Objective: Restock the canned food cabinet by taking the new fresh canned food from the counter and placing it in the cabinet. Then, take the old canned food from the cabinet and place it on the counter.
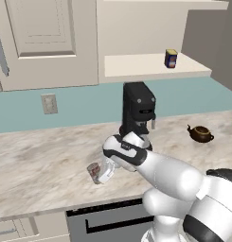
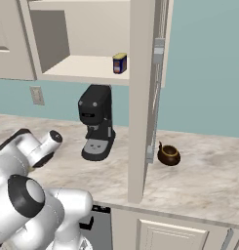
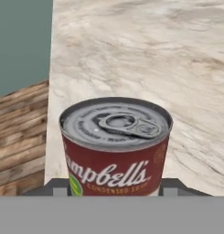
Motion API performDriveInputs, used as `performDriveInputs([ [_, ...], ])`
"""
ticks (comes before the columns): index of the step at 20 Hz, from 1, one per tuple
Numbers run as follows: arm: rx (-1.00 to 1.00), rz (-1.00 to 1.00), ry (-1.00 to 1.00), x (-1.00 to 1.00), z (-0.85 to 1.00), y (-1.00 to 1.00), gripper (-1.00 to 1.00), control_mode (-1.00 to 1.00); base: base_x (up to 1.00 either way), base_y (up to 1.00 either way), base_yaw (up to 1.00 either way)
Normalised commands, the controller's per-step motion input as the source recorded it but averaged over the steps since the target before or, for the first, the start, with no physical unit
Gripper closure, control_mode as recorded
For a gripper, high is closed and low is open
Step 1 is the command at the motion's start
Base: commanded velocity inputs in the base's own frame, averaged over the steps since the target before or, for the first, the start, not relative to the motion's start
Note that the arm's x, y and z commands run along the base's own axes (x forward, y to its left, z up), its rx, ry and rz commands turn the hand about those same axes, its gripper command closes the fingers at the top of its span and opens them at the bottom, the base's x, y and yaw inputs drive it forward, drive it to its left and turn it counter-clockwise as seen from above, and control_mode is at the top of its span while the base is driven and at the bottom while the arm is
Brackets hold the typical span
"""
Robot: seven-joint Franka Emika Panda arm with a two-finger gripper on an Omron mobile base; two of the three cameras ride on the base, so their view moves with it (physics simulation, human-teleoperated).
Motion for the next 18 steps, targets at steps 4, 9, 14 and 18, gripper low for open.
performDriveInputs([
  [4, 0.00, 0.00, 0.00, 0.00, 0.00, 0.00, -1.00, -1.00, 0.00, 0.00, 0.00],
  [9, 0.01, 0.00, -0.05, 0.00, 0.04, -0.03, -1.00, -1.00, 0.00, 0.00, 0.00],
  [14, 0.05, 0.00, -0.11, -0.07, 0.33, -0.06, -1.00, -1.00, 0.00, 0.00, 0.00],
  [18, 0.07, 0.00, -0.18, -0.17, 0.79, -0.05, -1.00, -1.00, 0.00, 0.00, 0.00],
])
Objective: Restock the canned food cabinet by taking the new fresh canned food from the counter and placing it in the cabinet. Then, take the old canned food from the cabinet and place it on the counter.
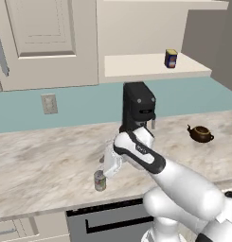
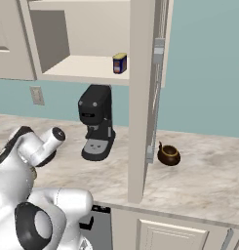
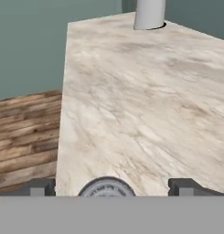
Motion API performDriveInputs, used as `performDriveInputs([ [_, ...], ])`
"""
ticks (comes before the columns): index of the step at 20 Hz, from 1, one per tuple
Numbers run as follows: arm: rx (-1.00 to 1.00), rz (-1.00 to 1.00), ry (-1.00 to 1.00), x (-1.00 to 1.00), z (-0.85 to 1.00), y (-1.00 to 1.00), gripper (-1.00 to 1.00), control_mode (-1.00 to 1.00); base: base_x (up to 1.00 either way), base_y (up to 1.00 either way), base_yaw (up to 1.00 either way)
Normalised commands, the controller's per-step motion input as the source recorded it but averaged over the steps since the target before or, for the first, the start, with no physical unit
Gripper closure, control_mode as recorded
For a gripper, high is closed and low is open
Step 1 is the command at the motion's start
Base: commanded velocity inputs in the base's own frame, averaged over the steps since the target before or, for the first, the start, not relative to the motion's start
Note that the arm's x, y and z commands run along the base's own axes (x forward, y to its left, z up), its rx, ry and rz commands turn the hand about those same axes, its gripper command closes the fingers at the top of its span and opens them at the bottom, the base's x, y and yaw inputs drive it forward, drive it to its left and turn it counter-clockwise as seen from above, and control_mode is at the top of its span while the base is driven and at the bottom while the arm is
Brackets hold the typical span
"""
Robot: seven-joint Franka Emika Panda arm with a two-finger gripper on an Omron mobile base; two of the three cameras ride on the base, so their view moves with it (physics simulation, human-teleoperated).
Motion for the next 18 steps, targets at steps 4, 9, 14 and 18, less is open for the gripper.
performDriveInputs([
  [4, 0.01, -0.01, -0.28, -0.71, 1.00, 0.00, -1.00, -1.00, 0.00, 0.00, 0.00],
  [9, 0.00, -0.03, -0.20, -0.97, 1.00, -0.08, -1.00, -1.00, 0.00, 0.00, 0.00],
  [14, -0.01, 0.00, -0.11, -1.00, 1.00, -0.49, -1.00, -1.00, 0.00, 0.00, 0.00],
  [18, 0.00, 0.00, -0.10, -1.00, 1.00, -0.92, -1.00, -1.00, 0.00, 0.00, 0.00],
])
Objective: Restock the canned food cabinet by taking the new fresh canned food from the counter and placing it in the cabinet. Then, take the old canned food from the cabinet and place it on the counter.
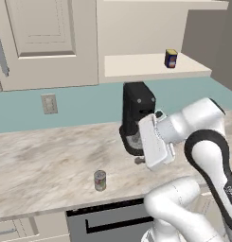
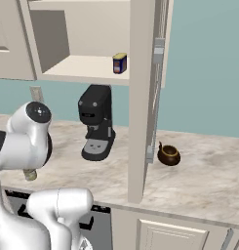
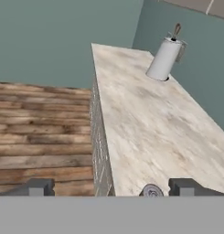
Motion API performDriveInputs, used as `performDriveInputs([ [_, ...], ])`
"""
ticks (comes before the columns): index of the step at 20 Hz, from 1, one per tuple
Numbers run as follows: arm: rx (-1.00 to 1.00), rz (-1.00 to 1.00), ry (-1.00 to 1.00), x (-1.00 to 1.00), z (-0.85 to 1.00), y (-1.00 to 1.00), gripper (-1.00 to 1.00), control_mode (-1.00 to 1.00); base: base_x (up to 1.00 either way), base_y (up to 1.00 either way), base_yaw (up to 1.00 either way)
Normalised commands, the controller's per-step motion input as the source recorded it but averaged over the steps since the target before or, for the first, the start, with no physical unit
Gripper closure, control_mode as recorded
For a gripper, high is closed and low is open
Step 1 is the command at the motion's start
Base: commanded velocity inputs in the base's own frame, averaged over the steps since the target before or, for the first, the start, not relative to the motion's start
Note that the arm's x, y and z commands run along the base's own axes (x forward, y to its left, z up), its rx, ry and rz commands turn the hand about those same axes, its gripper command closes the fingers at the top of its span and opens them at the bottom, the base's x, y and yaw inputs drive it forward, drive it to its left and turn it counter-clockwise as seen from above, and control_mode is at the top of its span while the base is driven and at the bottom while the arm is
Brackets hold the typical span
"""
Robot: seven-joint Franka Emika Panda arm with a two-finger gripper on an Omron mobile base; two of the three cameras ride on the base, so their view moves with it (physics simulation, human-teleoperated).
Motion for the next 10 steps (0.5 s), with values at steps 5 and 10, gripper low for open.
performDriveInputs([
  [5, 0.12, -0.07, -0.03, -0.86, 0.86, -1.00, -1.00, -1.00, 0.00, 0.00, 0.00],
  [10, 0.24, -0.15, -0.07, -0.60, 0.17, -1.00, -1.00, -1.00, 0.00, 0.00, 0.00],
])
